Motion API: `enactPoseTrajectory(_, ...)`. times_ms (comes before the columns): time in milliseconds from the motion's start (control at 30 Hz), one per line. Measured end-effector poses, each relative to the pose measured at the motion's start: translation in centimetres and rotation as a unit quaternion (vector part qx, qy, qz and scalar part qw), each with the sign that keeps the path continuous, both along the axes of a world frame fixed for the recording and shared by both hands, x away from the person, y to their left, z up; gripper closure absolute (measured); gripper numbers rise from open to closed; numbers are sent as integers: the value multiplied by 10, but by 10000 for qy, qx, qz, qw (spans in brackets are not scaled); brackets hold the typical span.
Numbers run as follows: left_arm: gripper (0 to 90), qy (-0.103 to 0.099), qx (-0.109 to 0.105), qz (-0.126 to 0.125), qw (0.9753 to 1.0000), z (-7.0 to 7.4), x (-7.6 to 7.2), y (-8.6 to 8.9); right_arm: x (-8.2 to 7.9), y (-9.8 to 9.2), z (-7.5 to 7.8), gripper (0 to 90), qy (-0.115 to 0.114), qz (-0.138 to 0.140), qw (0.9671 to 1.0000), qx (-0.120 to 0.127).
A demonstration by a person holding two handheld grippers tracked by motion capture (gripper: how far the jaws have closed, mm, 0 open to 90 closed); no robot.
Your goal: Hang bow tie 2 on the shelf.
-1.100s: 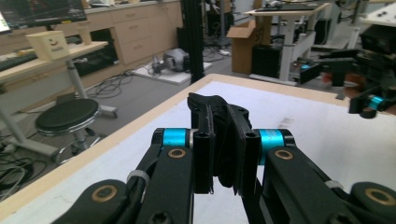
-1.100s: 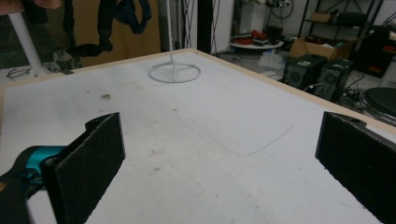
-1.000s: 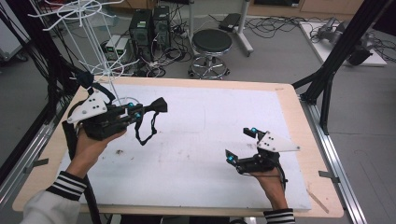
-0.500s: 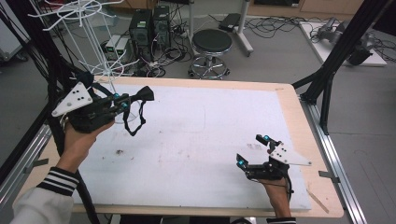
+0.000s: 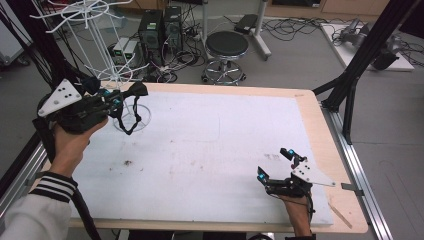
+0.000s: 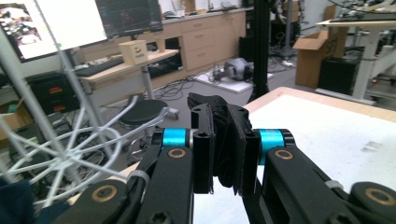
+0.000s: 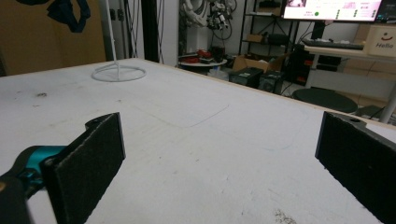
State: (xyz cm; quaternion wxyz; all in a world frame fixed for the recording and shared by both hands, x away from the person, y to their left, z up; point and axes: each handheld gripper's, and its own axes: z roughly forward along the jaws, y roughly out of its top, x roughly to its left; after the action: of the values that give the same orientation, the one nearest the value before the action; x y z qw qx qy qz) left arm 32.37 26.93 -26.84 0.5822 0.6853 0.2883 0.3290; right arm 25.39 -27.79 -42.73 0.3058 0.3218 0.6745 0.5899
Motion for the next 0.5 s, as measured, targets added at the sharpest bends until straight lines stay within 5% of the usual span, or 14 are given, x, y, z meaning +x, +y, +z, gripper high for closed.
enactPoseTrajectory(500, 808, 4, -30, 362, 9993, 6, 21, 17, 3, -1, -16, 7, -85, -190, 9998, -5)
